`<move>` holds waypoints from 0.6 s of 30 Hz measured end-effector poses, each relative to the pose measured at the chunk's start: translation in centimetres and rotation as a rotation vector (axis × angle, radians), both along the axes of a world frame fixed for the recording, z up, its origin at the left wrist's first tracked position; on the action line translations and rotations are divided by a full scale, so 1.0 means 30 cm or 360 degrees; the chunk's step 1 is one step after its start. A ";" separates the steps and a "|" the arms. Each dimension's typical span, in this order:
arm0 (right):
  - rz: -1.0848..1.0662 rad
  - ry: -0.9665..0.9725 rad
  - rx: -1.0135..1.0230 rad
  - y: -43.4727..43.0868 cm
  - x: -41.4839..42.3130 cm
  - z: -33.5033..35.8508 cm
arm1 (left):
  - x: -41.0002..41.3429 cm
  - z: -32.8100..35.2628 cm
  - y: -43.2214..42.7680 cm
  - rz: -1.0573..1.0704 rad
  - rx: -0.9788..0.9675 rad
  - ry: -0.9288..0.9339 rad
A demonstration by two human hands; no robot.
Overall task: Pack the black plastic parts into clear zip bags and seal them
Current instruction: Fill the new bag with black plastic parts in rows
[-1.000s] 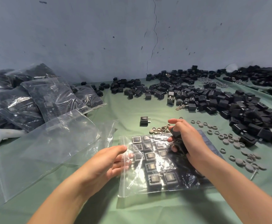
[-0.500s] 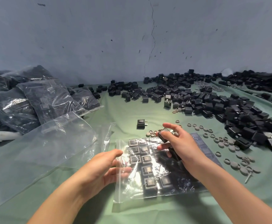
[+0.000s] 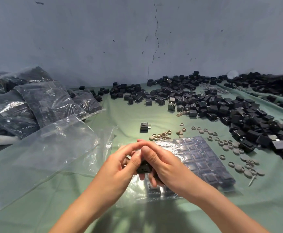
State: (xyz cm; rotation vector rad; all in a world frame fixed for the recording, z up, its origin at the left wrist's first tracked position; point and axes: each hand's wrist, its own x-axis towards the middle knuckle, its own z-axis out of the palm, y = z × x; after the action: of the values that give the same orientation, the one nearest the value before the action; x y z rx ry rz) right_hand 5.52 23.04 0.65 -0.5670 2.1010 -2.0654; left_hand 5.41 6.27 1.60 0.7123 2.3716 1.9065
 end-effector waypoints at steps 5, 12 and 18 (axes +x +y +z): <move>-0.0064 -0.0026 0.0105 0.009 -0.011 -0.005 | 0.006 0.012 -0.026 -0.0368 -0.0122 -0.0149; -0.0255 -0.0139 0.0027 0.015 -0.027 0.008 | -0.005 0.035 -0.051 0.0085 -0.0017 -0.0177; -0.0654 -0.0963 -0.1183 0.150 -0.068 0.023 | -0.062 0.053 -0.167 0.0693 0.0344 -0.0587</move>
State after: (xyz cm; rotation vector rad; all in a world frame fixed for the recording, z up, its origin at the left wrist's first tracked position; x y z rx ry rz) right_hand 3.48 27.54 1.35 0.4450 1.1446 -2.7574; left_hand 3.54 1.26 3.20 -0.1739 2.2325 2.2304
